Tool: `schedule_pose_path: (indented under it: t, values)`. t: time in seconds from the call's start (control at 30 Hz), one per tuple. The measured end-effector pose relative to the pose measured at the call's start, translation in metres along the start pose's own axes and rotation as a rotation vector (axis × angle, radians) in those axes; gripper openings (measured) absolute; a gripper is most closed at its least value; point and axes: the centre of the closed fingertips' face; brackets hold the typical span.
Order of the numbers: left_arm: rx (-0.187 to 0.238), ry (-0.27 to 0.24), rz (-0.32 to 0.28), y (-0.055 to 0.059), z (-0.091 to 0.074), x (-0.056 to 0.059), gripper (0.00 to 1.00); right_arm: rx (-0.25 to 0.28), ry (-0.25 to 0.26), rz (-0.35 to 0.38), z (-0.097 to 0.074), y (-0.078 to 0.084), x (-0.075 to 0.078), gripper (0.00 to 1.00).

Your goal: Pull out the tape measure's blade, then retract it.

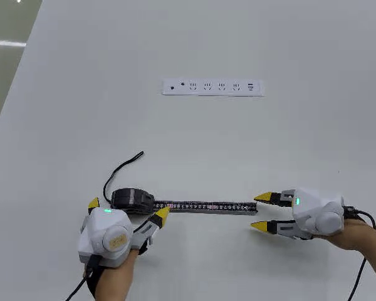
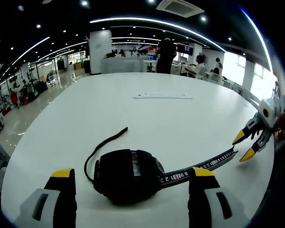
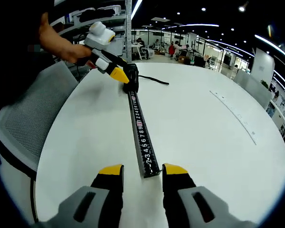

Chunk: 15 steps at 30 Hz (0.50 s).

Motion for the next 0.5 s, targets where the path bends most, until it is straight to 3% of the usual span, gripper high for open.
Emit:
schedule_pose_path:
  t: [0.33, 0.5]
  values:
    - [-0.029, -0.006, -0.026, 0.005, 0.008, 0.0, 0.95, -0.063, -0.044, -0.021, 0.011, 0.013, 0.009, 0.21]
    - [-0.043, -0.009, -0.05, 0.008, 0.011, 0.0, 0.92, -0.05, -0.062, 0.003, 0.012, 0.012, 0.012, 0.18]
Point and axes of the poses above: the centre of the closed fingertips' face, and the gripper's own axes: z roughly forward along the fingers, x roughly to its right, y roughly out of its underside, and after that the axes turned 4 degrees about z, right-handed
